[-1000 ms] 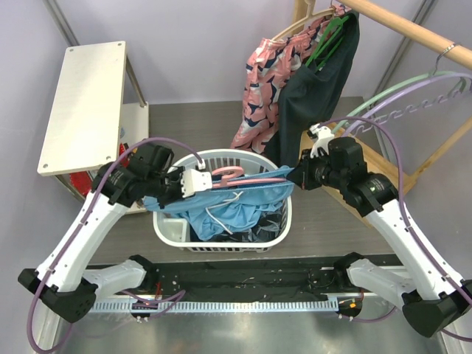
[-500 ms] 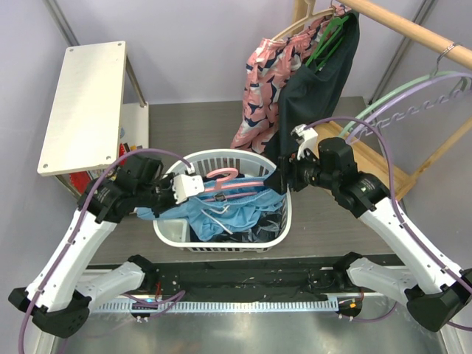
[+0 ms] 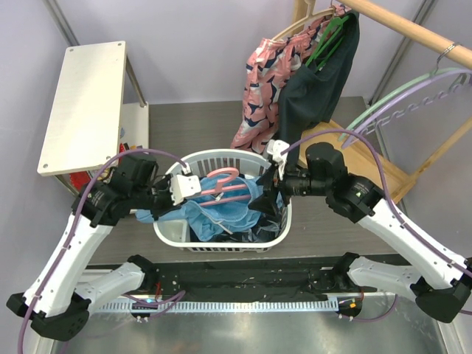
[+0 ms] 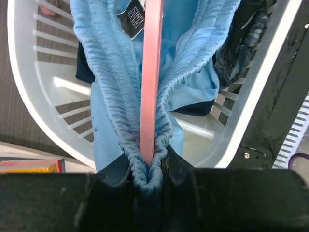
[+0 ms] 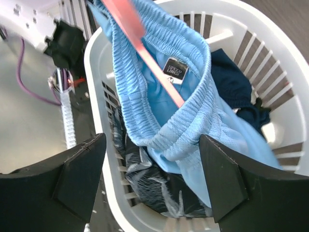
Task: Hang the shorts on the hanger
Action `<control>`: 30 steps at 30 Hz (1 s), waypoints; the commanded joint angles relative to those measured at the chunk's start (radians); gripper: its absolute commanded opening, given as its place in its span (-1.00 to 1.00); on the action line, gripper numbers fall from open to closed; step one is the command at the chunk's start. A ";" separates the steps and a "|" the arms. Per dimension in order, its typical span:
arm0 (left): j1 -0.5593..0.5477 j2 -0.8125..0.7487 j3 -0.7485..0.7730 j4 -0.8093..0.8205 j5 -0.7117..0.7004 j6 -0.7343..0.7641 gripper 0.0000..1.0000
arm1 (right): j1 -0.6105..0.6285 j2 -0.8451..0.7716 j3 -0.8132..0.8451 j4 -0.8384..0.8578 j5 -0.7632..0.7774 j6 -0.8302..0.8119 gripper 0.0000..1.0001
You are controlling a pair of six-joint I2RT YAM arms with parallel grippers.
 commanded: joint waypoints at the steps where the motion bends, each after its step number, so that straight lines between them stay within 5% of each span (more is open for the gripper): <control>1: 0.003 -0.023 0.072 0.022 0.129 -0.001 -1.00 | 0.034 -0.027 0.093 -0.020 -0.004 -0.254 0.64; 5: 0.001 0.017 0.104 -0.009 0.145 0.016 -1.00 | 0.034 -0.018 0.209 -0.157 0.076 -0.406 0.64; 13: 0.003 0.029 0.147 0.022 0.195 -0.004 -1.00 | 0.034 -0.035 0.174 -0.220 0.105 -0.483 0.58; 20: 0.001 0.069 0.271 -0.045 0.273 0.068 -1.00 | 0.033 -0.012 0.281 -0.240 -0.014 -0.581 0.28; 30: 0.001 0.187 0.481 -0.076 0.355 0.105 -1.00 | 0.038 0.149 0.547 -0.505 -0.091 -0.663 -0.06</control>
